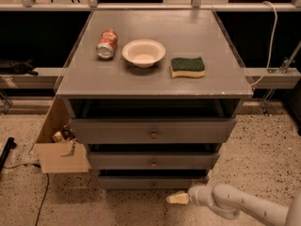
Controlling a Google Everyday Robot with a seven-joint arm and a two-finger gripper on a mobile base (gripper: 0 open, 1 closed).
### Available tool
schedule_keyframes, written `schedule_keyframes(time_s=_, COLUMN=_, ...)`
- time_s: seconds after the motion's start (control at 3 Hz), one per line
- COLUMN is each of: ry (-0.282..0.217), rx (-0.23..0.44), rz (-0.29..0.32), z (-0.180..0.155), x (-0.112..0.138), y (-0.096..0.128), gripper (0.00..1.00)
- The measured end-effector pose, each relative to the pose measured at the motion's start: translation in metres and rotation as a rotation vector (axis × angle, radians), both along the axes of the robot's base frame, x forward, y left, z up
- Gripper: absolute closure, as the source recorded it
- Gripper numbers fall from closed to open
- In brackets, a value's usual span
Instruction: Open bottom drawer
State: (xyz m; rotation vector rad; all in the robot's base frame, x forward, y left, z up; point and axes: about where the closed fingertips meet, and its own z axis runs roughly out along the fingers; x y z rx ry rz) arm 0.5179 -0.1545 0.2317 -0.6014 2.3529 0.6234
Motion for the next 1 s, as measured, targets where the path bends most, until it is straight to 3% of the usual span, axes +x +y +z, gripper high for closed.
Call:
schedule_keyframes(time_s=0.33, ry=-0.057, rx=-0.105, rz=0.077, z=-0.010, x=0.007, y=-0.004, gripper=0.00)
schedule_keyframes(time_s=0.67, ry=-0.129, rx=-0.189, rz=0.110, z=-0.023, x=0.012, y=-0.010, gripper=0.00)
schedule_keyframes(time_s=1.0, ry=-0.129, rx=-0.189, rz=0.110, z=-0.023, x=0.012, y=-0.010, gripper=0.00)
